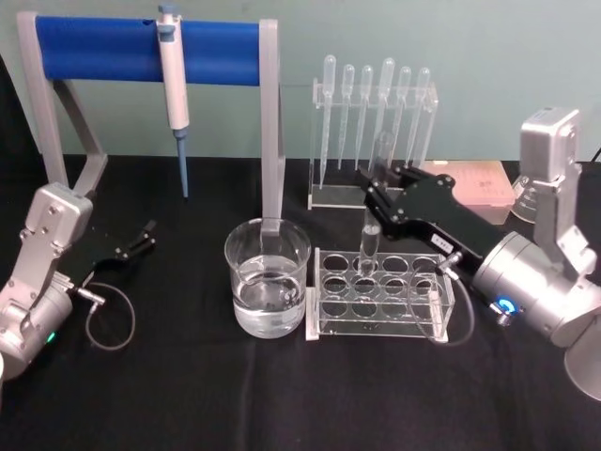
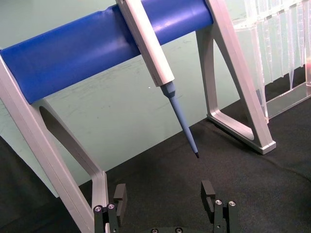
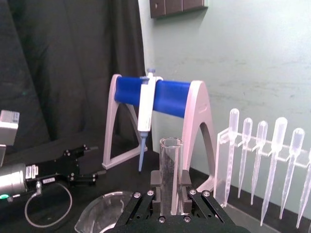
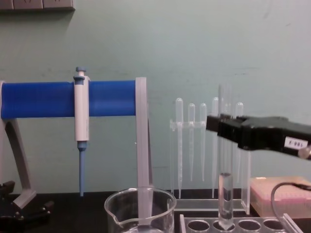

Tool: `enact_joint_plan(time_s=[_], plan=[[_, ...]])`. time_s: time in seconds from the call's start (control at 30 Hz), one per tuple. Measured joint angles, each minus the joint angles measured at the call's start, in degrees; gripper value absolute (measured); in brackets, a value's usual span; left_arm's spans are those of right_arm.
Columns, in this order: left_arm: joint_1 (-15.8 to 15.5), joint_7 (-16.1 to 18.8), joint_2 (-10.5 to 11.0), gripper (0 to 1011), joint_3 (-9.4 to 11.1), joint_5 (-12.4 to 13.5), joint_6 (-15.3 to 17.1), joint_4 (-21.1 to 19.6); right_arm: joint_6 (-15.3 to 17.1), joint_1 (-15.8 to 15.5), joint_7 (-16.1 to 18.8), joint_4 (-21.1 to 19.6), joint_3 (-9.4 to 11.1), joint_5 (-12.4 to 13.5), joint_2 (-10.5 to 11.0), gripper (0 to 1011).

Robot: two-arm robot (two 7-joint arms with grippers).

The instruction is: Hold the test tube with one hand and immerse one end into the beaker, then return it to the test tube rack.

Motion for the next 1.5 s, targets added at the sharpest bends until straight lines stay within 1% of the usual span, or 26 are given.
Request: enact_joint_plan(time_s=[0.33,0.7,0.77,1.1,1.2,1.23,1.3,1.37,1.43,1.47,1.5], plan=[[0.0,0.0,0.0,1000,0.0,0.0,0.0,0.0,0.2,0.1,0.2,1.8,-0.7,-1.3,-0.9,225],[0.0,0.0,0.0,1000,0.0,0.0,0.0,0.0,-0.4,0.4,1.0,5.2,-1.8,-3.1,-2.1,225],[0.0,0.0,0.0,1000,0.0,0.0,0.0,0.0,-0.5,0.7,1.2,6.4,-2.2,-3.8,-2.4,225],[0.0,0.0,0.0,1000,0.0,0.0,0.0,0.0,0.1,1.9,2.1,8.6,-3.4,-6.3,-2.5,225],[0.0,0.0,0.0,1000,0.0,0.0,0.0,0.0,0.4,1.9,2.1,8.6,-3.5,-6.6,-2.5,282],[0.0,0.0,0.0,1000,0.0,0.0,0.0,0.0,0.7,2.0,2.1,8.6,-3.5,-6.8,-2.4,341],[0.0,0.0,0.0,1000,0.0,0.0,0.0,0.0,1.1,1.9,2.1,8.3,-3.4,-6.9,-2.3,383],[0.0,0.0,0.0,1000,0.0,0.0,0.0,0.0,2.0,1.5,2.1,7.7,-3.1,-6.9,-1.8,456],[0.0,0.0,0.0,1000,0.0,0.0,0.0,0.0,3.0,1.0,2.1,6.8,-2.7,-6.8,-1.1,504],[0.0,0.0,0.0,1000,0.0,0.0,0.0,0.0,4.2,0.4,2.2,5.7,-2.1,-6.5,-0.2,567],[0.0,0.0,0.0,1000,0.0,0.0,0.0,0.0,4.8,0.0,2.2,5.0,-1.8,-6.3,0.4,586]])
